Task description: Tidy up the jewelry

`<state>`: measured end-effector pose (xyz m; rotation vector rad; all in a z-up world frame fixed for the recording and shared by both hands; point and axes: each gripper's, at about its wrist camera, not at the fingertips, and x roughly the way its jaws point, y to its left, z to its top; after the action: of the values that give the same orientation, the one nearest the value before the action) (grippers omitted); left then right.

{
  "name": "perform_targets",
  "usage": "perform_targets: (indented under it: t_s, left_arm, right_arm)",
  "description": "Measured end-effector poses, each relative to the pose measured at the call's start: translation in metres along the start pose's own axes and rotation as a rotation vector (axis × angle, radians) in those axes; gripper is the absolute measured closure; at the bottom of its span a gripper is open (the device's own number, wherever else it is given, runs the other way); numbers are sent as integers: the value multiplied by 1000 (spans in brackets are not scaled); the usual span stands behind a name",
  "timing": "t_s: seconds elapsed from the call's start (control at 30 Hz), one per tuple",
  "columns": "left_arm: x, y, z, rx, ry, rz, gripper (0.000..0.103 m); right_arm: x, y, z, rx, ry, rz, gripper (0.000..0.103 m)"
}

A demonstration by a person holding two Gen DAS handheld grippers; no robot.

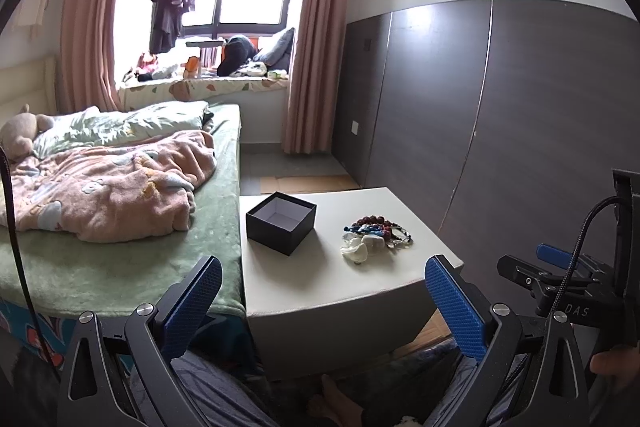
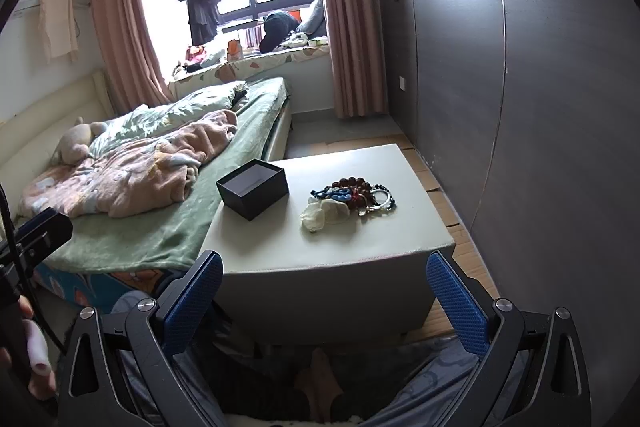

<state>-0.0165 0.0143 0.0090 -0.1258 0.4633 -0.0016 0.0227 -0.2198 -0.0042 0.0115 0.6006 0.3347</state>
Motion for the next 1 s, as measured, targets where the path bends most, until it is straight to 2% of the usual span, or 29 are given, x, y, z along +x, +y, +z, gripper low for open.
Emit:
perform_targets:
  t_s: [0.33,0.6,0.73,1.0]
  left_arm:
    - [25,-3,5,10,29,-6,2]
    - [73,-3,11,7,77,-50,2]
    - [109,-5,15,9,131,-78,13]
    - [184,-9,18,-5,265,-124,24]
  right_arm:
    - [17,-18,7,41,30,-6,1]
    - [51,-47,14,112,67,20,1]
    - [74,-57,19,126,94,38,1]
    - [132,-81,30,182,178,75,13]
